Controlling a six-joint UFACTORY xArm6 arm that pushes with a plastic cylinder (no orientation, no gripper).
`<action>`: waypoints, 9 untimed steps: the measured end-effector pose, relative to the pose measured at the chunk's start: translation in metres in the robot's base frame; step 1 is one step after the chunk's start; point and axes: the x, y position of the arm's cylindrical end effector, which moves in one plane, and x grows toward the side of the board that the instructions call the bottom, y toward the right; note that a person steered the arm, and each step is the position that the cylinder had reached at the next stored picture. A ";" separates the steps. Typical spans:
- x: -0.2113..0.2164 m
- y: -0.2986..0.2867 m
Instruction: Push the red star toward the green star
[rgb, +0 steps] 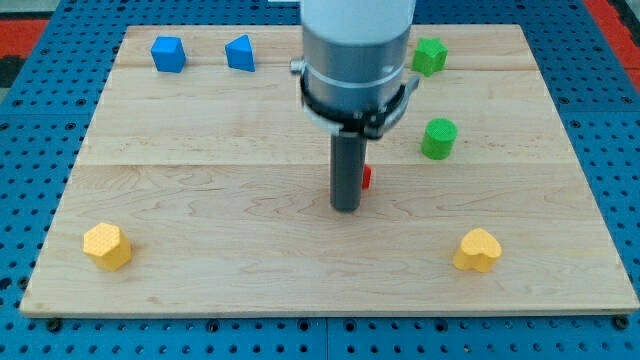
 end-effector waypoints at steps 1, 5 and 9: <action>-0.047 0.008; -0.122 0.054; -0.171 0.058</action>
